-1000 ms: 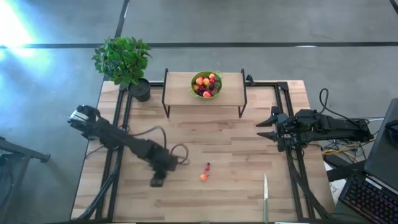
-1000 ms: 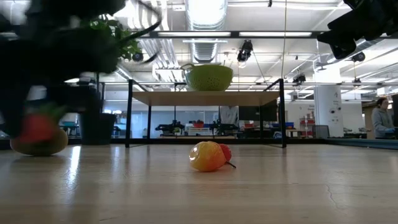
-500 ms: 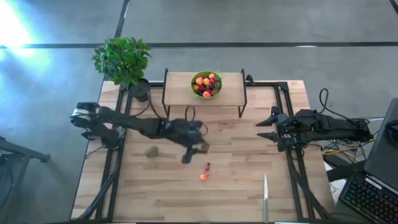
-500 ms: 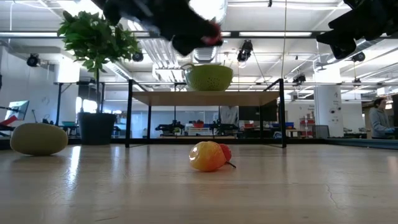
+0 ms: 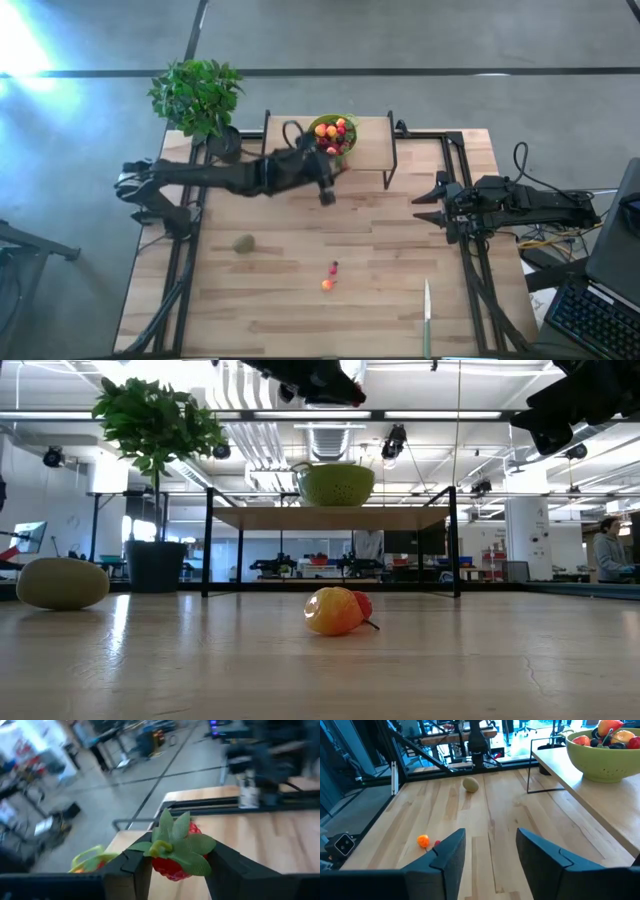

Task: Pick & Place Fruit
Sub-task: Put the red strawberry into the green strainer bowl on the shelf, then put the brown kiwi into the green strainer bowl on the shelf

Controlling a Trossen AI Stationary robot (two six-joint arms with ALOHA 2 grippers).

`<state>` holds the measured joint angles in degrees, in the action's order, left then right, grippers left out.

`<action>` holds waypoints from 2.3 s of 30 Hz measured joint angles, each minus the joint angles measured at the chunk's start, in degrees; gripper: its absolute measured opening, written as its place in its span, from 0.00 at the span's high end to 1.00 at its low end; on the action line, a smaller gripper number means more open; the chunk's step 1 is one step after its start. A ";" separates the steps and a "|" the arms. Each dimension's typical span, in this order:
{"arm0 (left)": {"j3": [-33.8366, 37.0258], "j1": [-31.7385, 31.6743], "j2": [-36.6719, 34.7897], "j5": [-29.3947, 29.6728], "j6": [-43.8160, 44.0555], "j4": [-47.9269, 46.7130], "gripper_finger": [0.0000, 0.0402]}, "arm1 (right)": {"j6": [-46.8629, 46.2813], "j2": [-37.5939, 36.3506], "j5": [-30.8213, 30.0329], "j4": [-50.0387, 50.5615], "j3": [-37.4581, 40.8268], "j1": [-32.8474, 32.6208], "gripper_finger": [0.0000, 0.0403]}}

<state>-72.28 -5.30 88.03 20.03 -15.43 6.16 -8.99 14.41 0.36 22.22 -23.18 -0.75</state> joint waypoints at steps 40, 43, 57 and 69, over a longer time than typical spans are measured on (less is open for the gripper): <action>-1.47 -13.12 5.73 -2.14 8.57 -6.20 0.45 | 0.00 0.00 -0.02 0.00 0.00 0.02 0.89; -3.21 -12.90 4.52 -2.19 8.38 -10.88 0.45 | 0.00 0.00 0.00 0.00 0.00 0.02 0.88; -13.87 -5.86 -3.99 -12.54 15.63 -45.91 0.45 | 0.00 -0.02 -0.02 0.00 0.00 0.00 0.76; -1.81 1.59 -8.78 -12.45 26.36 -58.57 0.45 | 0.00 0.00 0.00 0.02 0.00 0.00 0.67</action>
<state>-74.10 -3.70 79.25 7.58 10.92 -52.41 -8.99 14.41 0.36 22.24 -23.18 -0.75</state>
